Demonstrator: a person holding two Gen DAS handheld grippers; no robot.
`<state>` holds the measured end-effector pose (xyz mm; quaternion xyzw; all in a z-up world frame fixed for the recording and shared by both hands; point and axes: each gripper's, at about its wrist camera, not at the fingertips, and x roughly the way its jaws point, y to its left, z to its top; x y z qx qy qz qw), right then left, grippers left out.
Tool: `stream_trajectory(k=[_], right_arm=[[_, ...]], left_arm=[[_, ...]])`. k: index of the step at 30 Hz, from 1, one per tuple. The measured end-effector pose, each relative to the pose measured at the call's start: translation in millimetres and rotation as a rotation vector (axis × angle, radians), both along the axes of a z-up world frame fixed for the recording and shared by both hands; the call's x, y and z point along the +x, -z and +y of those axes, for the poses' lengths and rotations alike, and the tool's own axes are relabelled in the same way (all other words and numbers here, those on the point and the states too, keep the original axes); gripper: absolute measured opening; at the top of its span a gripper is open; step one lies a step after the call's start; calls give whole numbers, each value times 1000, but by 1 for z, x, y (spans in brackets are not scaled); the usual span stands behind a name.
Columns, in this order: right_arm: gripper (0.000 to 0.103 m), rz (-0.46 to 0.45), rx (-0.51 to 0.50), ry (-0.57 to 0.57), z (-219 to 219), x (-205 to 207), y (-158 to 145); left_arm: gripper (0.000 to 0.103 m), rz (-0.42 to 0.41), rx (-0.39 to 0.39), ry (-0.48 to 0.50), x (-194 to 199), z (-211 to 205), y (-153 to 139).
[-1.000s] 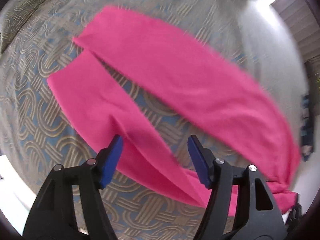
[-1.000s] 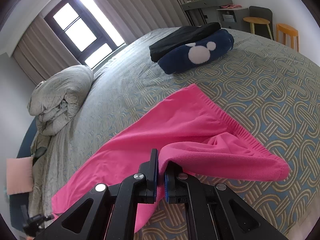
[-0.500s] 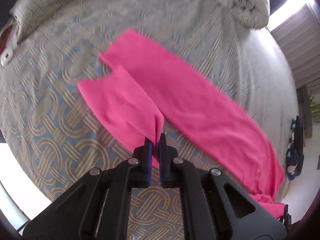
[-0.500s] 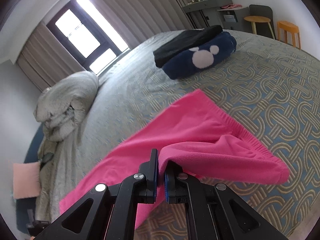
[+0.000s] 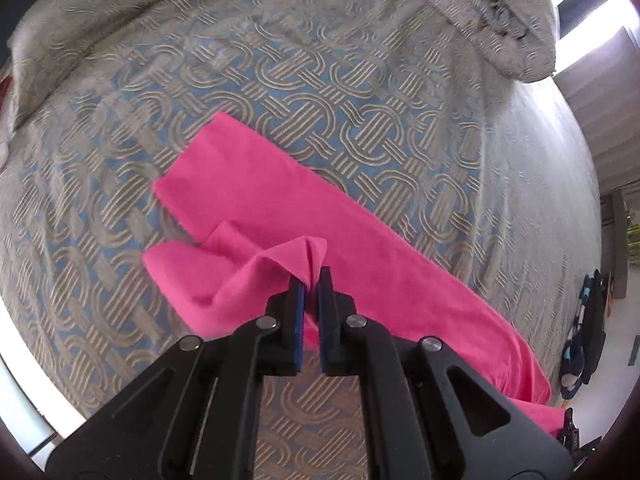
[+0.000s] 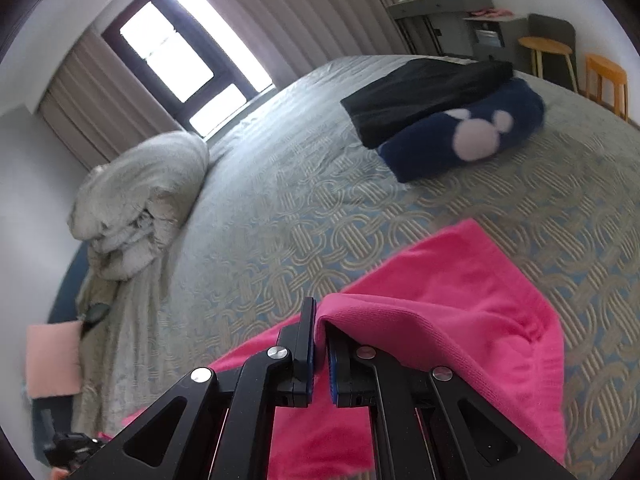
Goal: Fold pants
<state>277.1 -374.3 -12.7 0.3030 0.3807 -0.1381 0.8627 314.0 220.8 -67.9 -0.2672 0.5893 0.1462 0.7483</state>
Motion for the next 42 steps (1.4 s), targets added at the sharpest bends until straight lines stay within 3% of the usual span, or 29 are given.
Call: stream_trajectory(k=[4, 7, 10, 12, 15, 21, 24, 26, 30, 31, 35, 39, 42], right_arm=[[6, 131, -56, -33, -4, 53, 26], [15, 299, -129, -97, 0, 88, 54], [24, 403, -224, -165, 6, 99, 69], [35, 426, -263, -215, 4, 98, 70], [37, 430, -322, -235, -11, 95, 58], [60, 368, -376, -82, -54, 71, 15], [65, 335, -383, -105, -56, 42, 6], [67, 357, -422, -146, -56, 26, 11], [68, 444, -481, -201, -57, 5, 36], [68, 460, -464, -198, -62, -2, 46], [68, 473, -344, -178, -82, -16, 70], [68, 456, -257, -161, -96, -35, 86], [68, 404, -212, -150, -106, -54, 85]], left_arm=[[10, 56, 8, 3, 35, 0, 15], [16, 98, 29, 36, 57, -2, 27], [23, 126, 71, 70, 64, -5, 33], [27, 133, 103, 87, 68, -3, 34], [27, 108, 150, 74, 70, 5, 28], [31, 1, 252, 110, 46, -11, 3], [40, -79, 275, 260, 24, -61, -7], [42, -127, 245, 421, 9, -104, -12], [43, -179, 107, 759, -37, -201, -8], [43, -181, 42, 881, -56, -236, -3], [43, -152, -111, 1133, -102, -329, 13], [43, -151, -121, 1245, -117, -393, 25], [43, -161, -26, 1272, -115, -427, 32]])
